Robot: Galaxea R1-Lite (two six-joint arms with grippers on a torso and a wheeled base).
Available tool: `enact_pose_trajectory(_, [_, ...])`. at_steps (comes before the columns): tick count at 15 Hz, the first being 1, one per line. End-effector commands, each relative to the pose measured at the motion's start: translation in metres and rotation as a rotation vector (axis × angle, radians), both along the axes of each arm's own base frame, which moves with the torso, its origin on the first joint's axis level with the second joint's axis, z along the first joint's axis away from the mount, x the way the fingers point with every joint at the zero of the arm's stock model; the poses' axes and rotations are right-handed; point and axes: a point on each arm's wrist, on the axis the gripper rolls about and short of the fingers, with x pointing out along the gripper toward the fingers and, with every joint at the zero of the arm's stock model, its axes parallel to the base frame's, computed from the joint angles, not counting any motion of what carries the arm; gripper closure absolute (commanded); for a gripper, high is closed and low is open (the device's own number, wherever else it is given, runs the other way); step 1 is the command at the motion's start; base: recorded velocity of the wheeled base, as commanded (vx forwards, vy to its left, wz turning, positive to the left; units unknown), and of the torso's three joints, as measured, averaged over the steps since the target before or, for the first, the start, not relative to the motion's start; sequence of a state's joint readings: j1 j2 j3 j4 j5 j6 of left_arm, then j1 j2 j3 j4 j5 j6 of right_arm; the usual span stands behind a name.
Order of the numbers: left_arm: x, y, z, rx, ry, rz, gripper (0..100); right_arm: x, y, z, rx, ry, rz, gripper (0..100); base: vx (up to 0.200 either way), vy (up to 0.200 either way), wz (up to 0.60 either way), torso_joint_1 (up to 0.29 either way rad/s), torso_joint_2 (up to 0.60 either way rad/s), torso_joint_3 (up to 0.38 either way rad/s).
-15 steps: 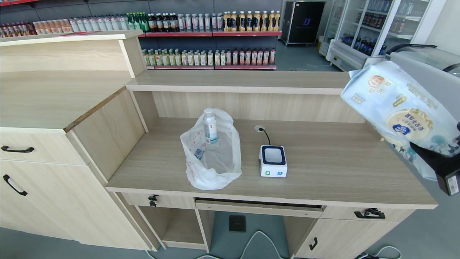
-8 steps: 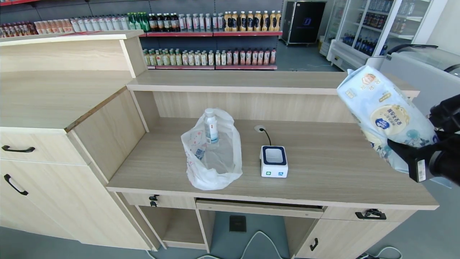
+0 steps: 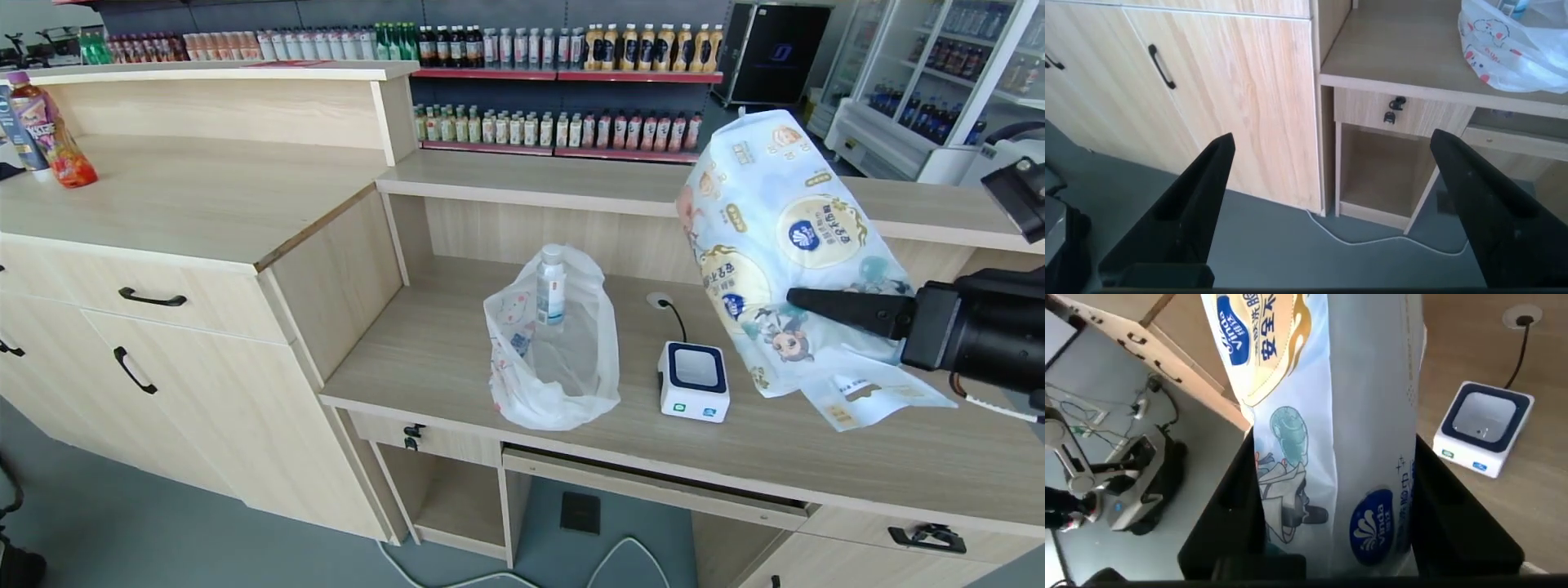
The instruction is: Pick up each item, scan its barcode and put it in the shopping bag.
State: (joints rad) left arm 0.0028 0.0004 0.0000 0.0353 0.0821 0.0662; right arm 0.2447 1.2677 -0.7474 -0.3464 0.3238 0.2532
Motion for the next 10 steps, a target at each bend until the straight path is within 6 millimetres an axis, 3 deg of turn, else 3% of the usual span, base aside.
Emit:
enact_pose_trajectory(1, [0.000,0.000,0.000,0.000,0.000,0.003,0,0.028,-0.022,-0.015,0.077,0.125,-0.049,100,0.000,0.000,0.00,0.000,0.00,0.000])
enact_pose_trajectory(4, [0.000,0.000,0.000,0.000,0.000,0.003,0,0.056,-0.057,-0.043,0.173,0.278,-0.032,100,0.000,0.000,0.00,0.000,0.00,0.000])
enact_pose_trajectory(10, [0.000,0.000,0.000,0.000,0.000,0.003,0,0.079,-0.101,-0.078,0.366,0.418,0.243,100,0.000,0.000,0.00,0.000,0.00,0.000])
